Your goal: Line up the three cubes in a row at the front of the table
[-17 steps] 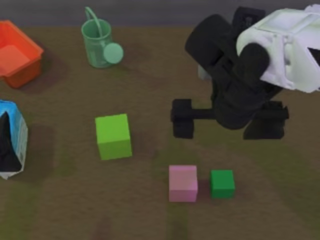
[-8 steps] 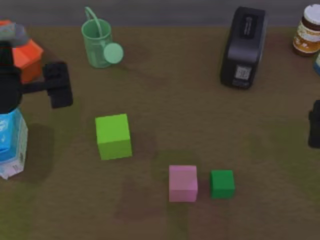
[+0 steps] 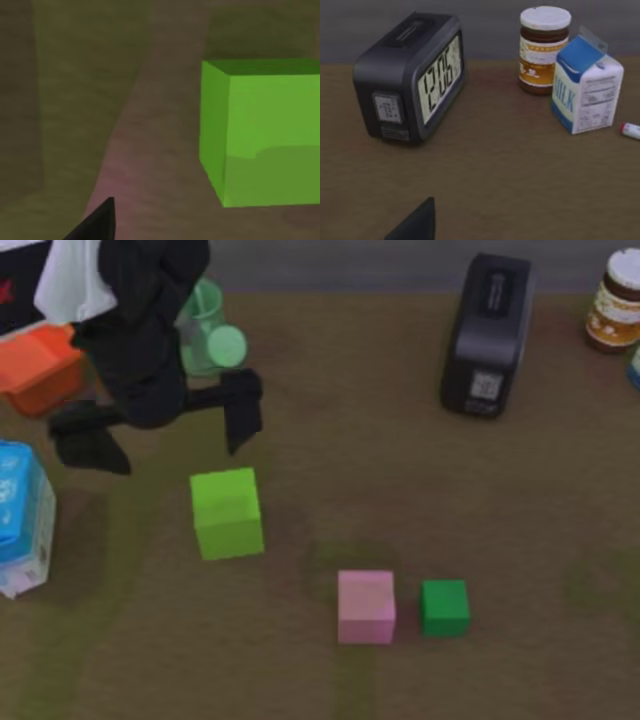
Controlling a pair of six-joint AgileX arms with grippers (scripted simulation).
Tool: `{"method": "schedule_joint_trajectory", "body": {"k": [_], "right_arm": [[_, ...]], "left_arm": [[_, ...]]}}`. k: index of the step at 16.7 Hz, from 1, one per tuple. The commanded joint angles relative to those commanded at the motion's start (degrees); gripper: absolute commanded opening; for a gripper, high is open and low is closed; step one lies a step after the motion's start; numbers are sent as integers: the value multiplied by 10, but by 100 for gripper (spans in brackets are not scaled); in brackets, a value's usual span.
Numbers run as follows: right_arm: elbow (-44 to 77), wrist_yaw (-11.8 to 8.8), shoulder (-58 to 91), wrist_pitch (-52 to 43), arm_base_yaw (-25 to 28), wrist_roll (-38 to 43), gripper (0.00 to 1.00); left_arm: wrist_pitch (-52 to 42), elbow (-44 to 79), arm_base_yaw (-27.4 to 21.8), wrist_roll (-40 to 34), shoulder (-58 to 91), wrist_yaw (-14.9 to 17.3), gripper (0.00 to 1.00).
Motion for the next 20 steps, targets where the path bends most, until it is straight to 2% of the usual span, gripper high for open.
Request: {"method": "schedule_joint_trajectory", "body": {"k": [3,6,13,20], "right_arm": [[-61,-28,-74,64,-32,-24,100],[-89,-45,-120,100,-48,-33,100],[-92,-47,-124,103,-49,-34,100],[-92,-47,-124,103,-49,-34,100]], "left_arm": [[-46,78,-19,-26,90,0,100],[-68,119,-28,-39,134,-1,100],[-60,115,-27,-39,142,-1,100],[87,31,-28,-39,201,0,100]]}}
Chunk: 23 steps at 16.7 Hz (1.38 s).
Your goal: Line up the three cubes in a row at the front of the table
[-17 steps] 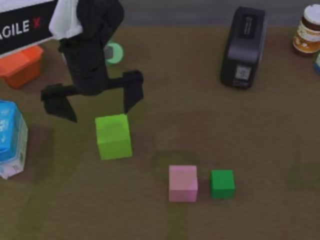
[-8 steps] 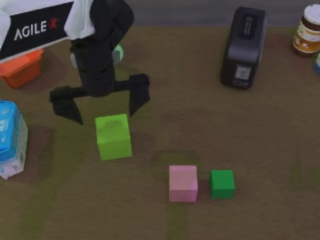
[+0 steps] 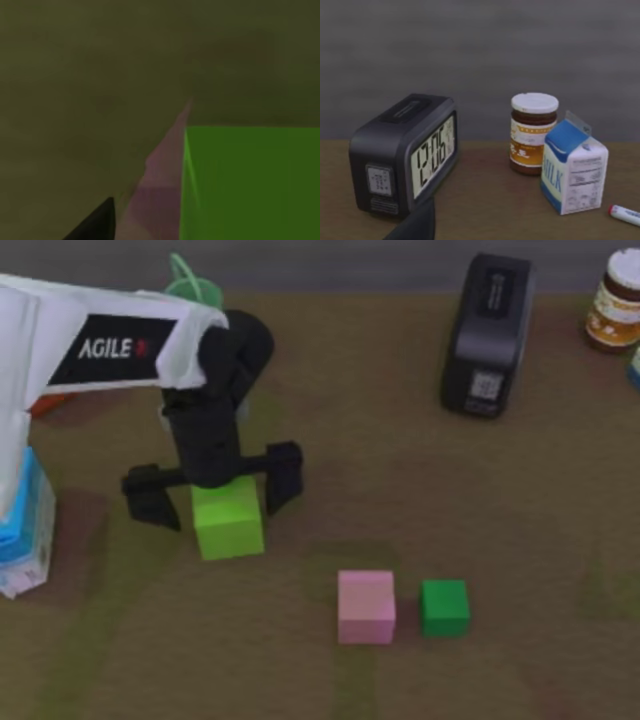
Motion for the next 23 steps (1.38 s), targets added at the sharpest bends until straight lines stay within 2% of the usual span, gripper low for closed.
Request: {"method": "schedule_joint_trajectory", "body": {"k": [5,18,23], "right_arm": [[0,0,0,0,0,0,100],[0,0,0,0,0,0,100],[0,0,0,0,0,0,100]], "left_arm": [[14,-9,0,0,8,0,100],[14,-9,0,0,8,0,2],[14,-9,0,0,8,0,0]]}}
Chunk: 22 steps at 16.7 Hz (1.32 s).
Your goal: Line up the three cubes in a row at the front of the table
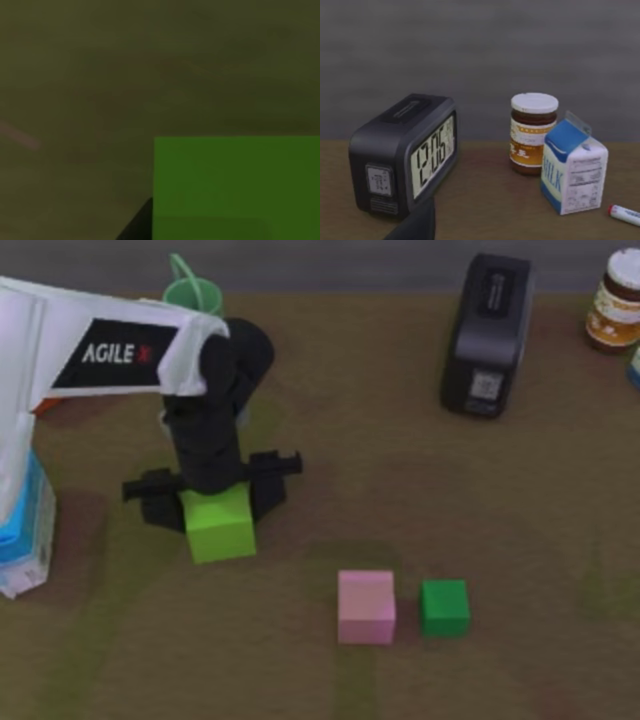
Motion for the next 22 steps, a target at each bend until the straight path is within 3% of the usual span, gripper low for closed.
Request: {"method": "schedule_joint_trajectory", "body": {"k": [6,12,16,22], "right_arm": [[0,0,0,0,0,0,100],[0,0,0,0,0,0,100],[0,0,0,0,0,0,100],[0,0,0,0,0,0,100]], "left_arm": [[-13,8,2,1,-9,-2,0],[-128,70,11,0,-57,-2,0],[-135,75,12,1,-63,-2,0],[-125,11,-37,-4,-118,-3,0]]}}
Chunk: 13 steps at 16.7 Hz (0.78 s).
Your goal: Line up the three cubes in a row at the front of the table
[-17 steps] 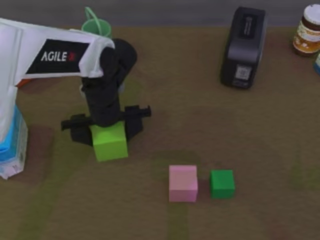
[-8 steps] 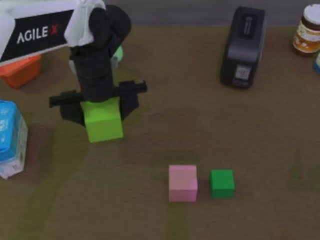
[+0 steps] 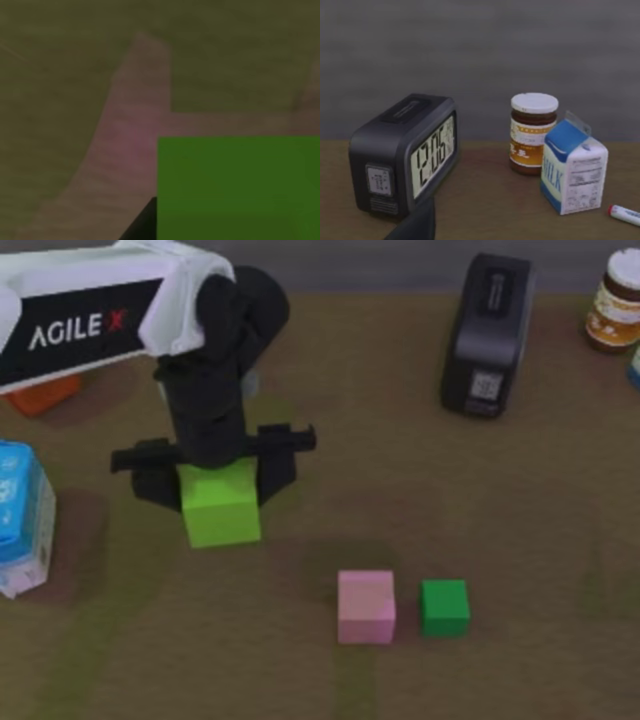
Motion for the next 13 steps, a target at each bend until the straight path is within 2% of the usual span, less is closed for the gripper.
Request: {"method": "schedule_joint_trajectory", "body": {"k": [5,10,13], "right_arm": [[0,0,0,0,0,0,100],[0,0,0,0,0,0,100],[0,0,0,0,0,0,100]], "left_arm": [[11,-91,-70,-6,-80,0,0],[12,-94,-71,-5,-80,0,0],[52,-120,-71,-6,-67,0,0]]}}
